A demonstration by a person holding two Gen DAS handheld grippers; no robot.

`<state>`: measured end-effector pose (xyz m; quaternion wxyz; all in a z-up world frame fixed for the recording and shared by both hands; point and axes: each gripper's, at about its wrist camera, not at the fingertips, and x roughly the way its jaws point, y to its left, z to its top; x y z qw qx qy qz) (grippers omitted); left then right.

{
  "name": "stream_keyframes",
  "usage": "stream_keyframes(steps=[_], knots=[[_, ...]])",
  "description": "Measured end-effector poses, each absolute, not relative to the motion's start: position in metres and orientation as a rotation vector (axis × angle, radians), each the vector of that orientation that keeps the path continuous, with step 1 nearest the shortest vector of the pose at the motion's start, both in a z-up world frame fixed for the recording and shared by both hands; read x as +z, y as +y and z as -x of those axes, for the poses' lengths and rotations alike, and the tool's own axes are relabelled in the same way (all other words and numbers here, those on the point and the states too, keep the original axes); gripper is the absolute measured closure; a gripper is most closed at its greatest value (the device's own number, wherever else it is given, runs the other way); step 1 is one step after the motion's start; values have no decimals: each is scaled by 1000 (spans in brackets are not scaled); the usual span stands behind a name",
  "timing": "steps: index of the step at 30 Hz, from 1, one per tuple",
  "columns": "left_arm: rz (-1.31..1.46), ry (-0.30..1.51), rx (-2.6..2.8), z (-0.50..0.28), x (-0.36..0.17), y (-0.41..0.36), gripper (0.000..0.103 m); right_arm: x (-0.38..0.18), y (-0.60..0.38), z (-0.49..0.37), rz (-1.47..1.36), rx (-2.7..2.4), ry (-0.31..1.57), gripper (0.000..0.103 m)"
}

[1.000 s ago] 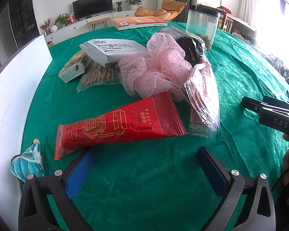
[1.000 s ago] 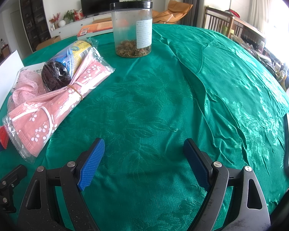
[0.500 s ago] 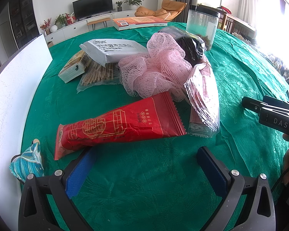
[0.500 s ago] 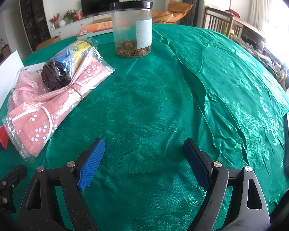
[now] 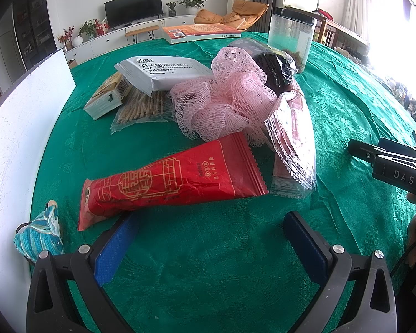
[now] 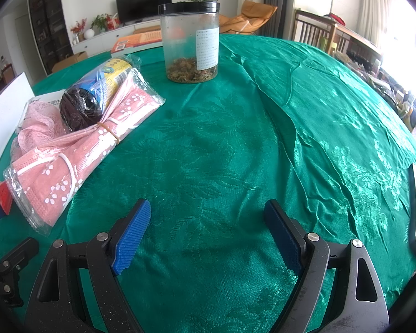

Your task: Organize soft objects

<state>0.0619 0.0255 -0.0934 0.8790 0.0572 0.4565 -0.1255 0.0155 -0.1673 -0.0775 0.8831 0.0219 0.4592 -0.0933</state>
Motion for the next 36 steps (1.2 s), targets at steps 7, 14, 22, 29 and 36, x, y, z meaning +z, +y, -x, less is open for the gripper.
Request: stream_keyframes(steps=[7, 14, 22, 29, 36], knots=[[-119, 952, -262, -62, -93, 26, 0, -78, -167, -15, -46, -194, 956, 17], [-119, 952, -261, -62, -93, 25, 0, -78, -167, -16, -45, -194, 956, 17], [-115, 967, -241, -58, -92, 26, 0, -78, -167, -16, -46, -194, 957, 17], [-33, 981, -311, -20, -65, 38, 0, -78, -167, -16, -45, -195, 957, 17], [6, 888, -127, -45, -28, 87, 0, -78, -167, -16, -45, -195, 957, 17]])
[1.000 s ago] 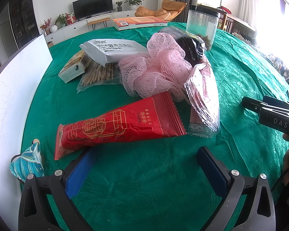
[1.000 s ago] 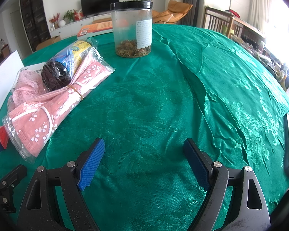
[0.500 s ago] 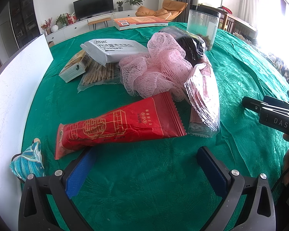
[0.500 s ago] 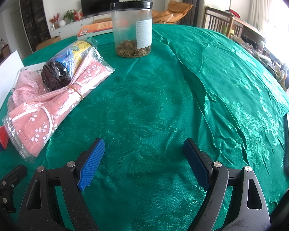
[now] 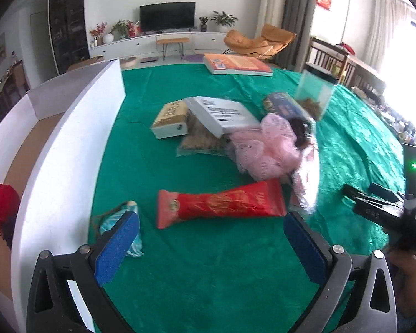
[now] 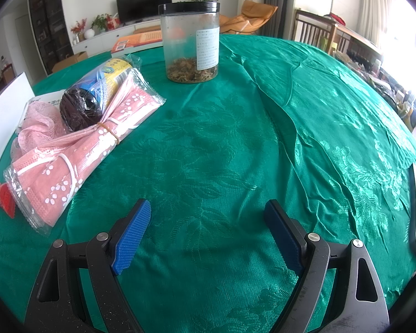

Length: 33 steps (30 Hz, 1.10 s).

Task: Organize soft objects
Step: 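Move the left tool toward the blue-striped pouch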

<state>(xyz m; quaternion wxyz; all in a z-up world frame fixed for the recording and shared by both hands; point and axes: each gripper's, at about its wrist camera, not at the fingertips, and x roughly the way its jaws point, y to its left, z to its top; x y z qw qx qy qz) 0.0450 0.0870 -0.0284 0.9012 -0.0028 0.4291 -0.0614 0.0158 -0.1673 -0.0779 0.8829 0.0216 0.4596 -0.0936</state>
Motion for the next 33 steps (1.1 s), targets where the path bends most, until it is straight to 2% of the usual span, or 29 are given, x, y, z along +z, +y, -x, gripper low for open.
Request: stream_keyframes(steps=[9, 14, 18, 26, 33], knots=[[-50, 983, -29, -76, -64, 101, 0, -78, -167, -16, -45, -195, 957, 17], [230, 989, -602, -39, -24, 87, 0, -78, -167, -16, -45, -195, 957, 17], [43, 845, -515, -20, 3, 84, 0, -78, -167, -16, -45, -195, 957, 16], [-189, 920, -216, -37, -54, 87, 0, -78, -167, -16, -45, -194, 957, 16], [-156, 929, -120, -47, -70, 102, 0, -78, -167, -16, -45, -194, 957, 16]])
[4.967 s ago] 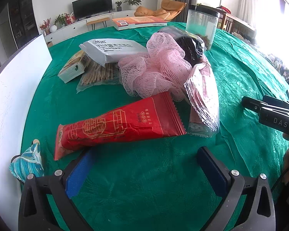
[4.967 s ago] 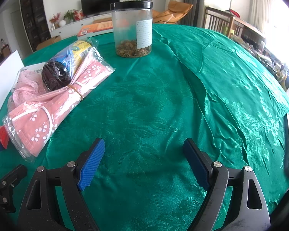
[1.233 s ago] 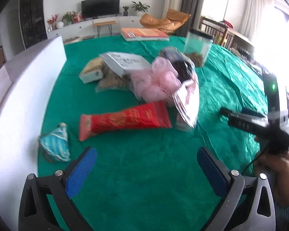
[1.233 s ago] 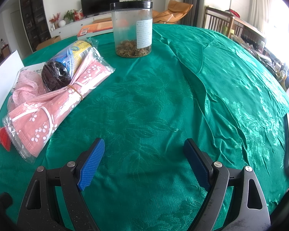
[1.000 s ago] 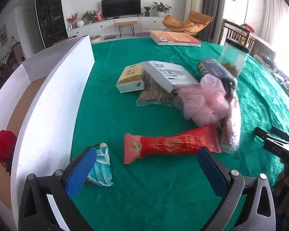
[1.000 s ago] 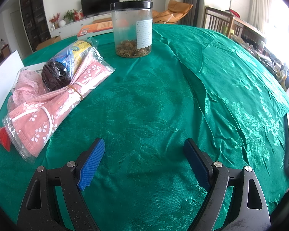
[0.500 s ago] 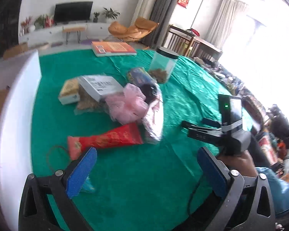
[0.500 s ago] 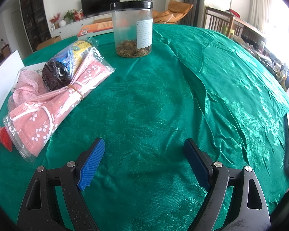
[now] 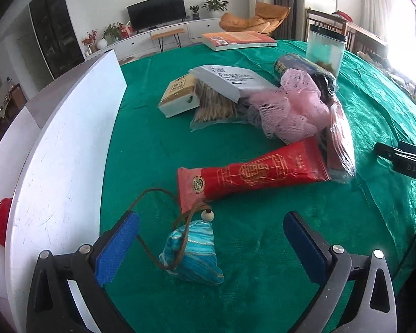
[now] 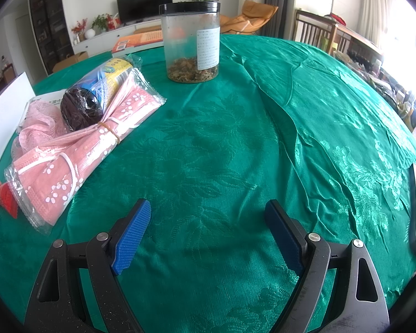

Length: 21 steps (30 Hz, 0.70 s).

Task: Organize soft objects
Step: 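Move the left tool toward the blue-striped pouch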

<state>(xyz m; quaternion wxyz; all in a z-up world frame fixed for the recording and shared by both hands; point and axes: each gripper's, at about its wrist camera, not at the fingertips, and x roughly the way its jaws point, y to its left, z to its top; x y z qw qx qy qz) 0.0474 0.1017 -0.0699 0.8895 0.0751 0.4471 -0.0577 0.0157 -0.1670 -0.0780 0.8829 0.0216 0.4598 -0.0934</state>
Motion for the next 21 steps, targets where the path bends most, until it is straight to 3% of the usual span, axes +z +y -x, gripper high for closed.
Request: stream_keyframes(steps=[13, 18, 21], knots=[[-80, 970, -142, -44, -81, 106, 0, -76, -169, -15, -62, -176, 958, 16], [-74, 955, -150, -40, -74, 108, 0, -64, -172, -11, -363, 24, 882, 16], [-95, 959, -149, -39, -74, 106, 0, -61, -142, -36, -367, 118, 920, 16]])
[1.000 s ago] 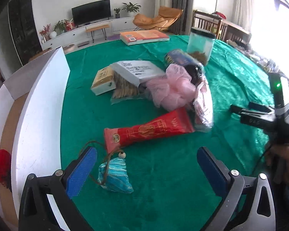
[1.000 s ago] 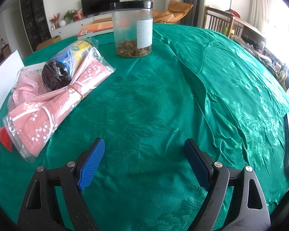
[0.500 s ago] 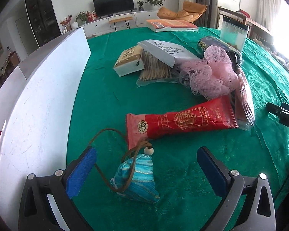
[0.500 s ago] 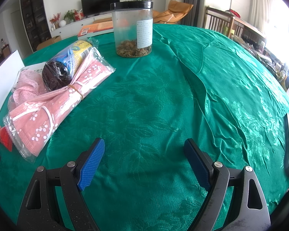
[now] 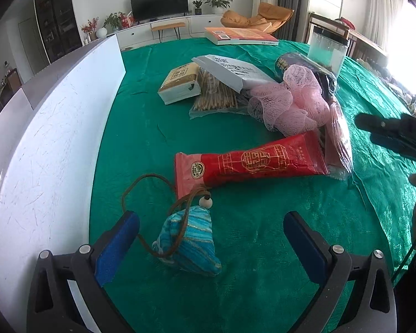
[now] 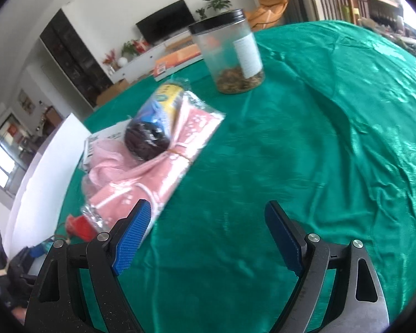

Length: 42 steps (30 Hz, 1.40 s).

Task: Organize soft objects
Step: 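Move the left tool toward the blue-striped pouch, then grasp the blue-striped pouch with the left tool while the right tool grasps the pink mask bag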

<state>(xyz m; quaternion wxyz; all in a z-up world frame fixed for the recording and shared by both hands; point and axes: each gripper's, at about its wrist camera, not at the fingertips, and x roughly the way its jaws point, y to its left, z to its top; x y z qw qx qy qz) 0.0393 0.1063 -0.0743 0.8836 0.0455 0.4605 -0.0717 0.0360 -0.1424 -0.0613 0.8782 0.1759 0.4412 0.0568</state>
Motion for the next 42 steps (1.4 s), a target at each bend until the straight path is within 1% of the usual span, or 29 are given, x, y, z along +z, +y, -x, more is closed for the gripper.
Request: stream_keyframes(steps=[4, 6, 7, 9, 10, 11, 12, 15, 17, 20, 24, 28, 30, 31, 32, 33, 34, 35, 42], knots=[[-104, 962, -149, -36, -70, 109, 0, -63, -107, -72, -271, 135, 955, 17], [-92, 955, -152, -33, -64, 115, 0, -73, -106, -81, -165, 64, 1027, 18], [-82, 948, -158, -32, -61, 118, 0, -74, -111, -78, -98, 17, 1047, 20], [-55, 943, -191, -30, -57, 123, 0, -62, -126, -59, 119, -194, 977, 20], [-51, 943, -195, -30, -56, 123, 0, -55, -135, -47, 211, -291, 921, 17], [-56, 940, -192, -30, -56, 123, 0, -49, -146, -37, 237, -340, 889, 17], [-66, 937, -188, -31, -58, 121, 0, -45, -160, -29, 193, -342, 884, 17], [-80, 956, -166, -38, -69, 117, 0, -41, -199, -9, -52, -289, 887, 18], [-63, 986, -154, -44, -80, 117, 0, -44, -211, -2, -147, -282, 883, 18], [-8, 1011, -157, -49, -91, 122, 0, -49, -207, -5, -185, -247, 891, 18], [-17, 996, -160, -51, -91, 119, 0, -50, -200, -5, -168, -222, 891, 18], [-32, 998, -165, -47, -91, 116, 0, -55, -206, -4, -217, -209, 904, 18], [-62, 984, -153, -42, -91, 113, 6, -57, -210, -3, -243, -214, 907, 18], [-75, 972, -156, -38, -89, 111, 14, -57, -212, -3, -257, -217, 909, 18], [-75, 964, -167, -37, -88, 110, 25, -58, -214, -3, -270, -219, 912, 18], [-80, 959, -164, -35, -86, 110, 38, -59, -215, -3, -284, -221, 916, 18], [-75, 958, -169, -35, -85, 110, 47, -61, -217, -3, -297, -222, 920, 18], [-73, 957, -168, -34, -83, 111, 63, -62, -219, -3, -309, -221, 925, 17], [3, 967, -220, -27, -74, 112, 63, -64, -222, -3, -344, -215, 929, 17]])
